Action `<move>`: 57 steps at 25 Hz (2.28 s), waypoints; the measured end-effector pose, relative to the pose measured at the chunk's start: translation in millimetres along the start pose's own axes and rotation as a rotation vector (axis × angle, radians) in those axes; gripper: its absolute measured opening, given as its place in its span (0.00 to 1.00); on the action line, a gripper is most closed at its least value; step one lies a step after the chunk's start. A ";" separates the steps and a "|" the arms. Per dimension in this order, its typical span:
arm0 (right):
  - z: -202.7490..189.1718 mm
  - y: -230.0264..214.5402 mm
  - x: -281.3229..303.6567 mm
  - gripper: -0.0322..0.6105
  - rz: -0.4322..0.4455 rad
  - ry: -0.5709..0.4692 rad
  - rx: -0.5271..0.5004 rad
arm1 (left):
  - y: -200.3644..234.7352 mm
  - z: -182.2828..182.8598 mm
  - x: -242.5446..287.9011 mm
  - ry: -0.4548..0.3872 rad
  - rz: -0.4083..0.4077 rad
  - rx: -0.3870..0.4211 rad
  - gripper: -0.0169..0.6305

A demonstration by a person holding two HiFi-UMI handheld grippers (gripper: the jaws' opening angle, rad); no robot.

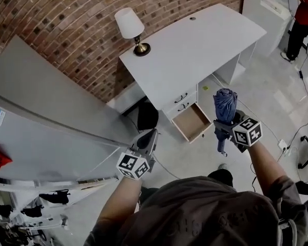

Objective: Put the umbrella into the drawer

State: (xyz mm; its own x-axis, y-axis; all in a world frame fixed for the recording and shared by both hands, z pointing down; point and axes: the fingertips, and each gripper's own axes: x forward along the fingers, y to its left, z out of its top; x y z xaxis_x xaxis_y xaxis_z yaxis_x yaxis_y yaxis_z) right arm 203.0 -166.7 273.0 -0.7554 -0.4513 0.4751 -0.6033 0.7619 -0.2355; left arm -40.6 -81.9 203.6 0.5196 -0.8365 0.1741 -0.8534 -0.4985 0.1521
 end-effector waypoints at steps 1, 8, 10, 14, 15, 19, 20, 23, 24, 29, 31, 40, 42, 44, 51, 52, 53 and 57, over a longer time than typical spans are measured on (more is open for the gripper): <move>-10.8 -2.4 20.8 0.49 -0.008 -0.004 0.036 | 11.2 -14.1 2.5 -0.004 -0.026 0.008 0.03; -133.9 -33.2 169.2 0.48 -0.039 0.083 0.327 | 67.8 -135.8 15.8 0.025 -0.120 -0.033 0.03; -163.5 -48.6 202.7 0.48 -0.032 0.116 0.386 | 79.4 -164.4 22.6 0.016 -0.115 -0.061 0.03; -217.6 -82.9 258.4 0.48 -0.031 0.160 0.447 | 99.0 -223.2 40.5 0.008 -0.105 -0.095 0.03; -230.4 -94.4 271.0 0.48 -0.036 0.165 0.446 | 103.6 -237.1 46.1 0.004 -0.103 -0.101 0.03; -271.4 -138.5 323.0 0.48 -0.043 0.161 0.488 | 120.4 -297.4 70.4 0.003 -0.104 -0.106 0.03; -280.7 -148.4 335.8 0.48 -0.044 0.155 0.501 | 124.1 -314.3 75.6 0.013 -0.110 -0.094 0.03; -308.5 -179.8 371.0 0.48 -0.054 0.140 0.525 | 134.9 -356.6 92.6 0.038 -0.135 -0.065 0.03; -317.4 -190.5 381.4 0.48 -0.063 0.140 0.531 | 138.5 -366.0 99.1 0.037 -0.138 -0.071 0.03; -363.7 -224.2 430.8 0.48 -0.099 0.147 0.581 | 152.3 -402.8 125.3 0.031 -0.154 -0.095 0.03; -382.5 -227.0 446.7 0.48 -0.107 0.163 0.593 | 157.4 -413.2 130.8 0.028 -0.160 -0.113 0.03; -433.5 -242.6 504.6 0.48 -0.145 0.222 0.607 | 183.7 -444.7 144.9 0.019 -0.155 -0.155 0.03; -444.5 -246.9 514.1 0.48 -0.161 0.234 0.619 | 188.2 -451.3 147.3 0.019 -0.150 -0.169 0.03; -458.9 -248.2 522.7 0.48 -0.174 0.267 0.613 | 189.1 -459.2 149.0 0.026 -0.154 -0.176 0.03; -494.6 -249.7 554.9 0.48 -0.210 0.384 0.539 | 194.0 -482.0 151.5 0.058 -0.156 -0.203 0.03; -498.1 -250.0 558.0 0.48 -0.217 0.401 0.529 | 193.4 -482.9 151.6 0.060 -0.156 -0.204 0.03; -501.5 -250.3 561.0 0.49 -0.226 0.414 0.523 | 193.3 -483.2 152.1 0.061 -0.156 -0.204 0.03; -520.5 -251.0 565.5 0.51 -0.274 0.455 0.551 | 193.2 -480.7 153.5 0.053 -0.156 -0.207 0.03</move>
State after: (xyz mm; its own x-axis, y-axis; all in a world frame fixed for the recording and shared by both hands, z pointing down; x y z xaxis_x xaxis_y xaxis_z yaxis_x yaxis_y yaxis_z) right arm 60.4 -371.3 1042.1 -0.4526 -0.2641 0.8517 -0.8845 0.2543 -0.3911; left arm -106.3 -197.2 727.4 0.6503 -0.7373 0.1829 -0.7393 -0.5589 0.3755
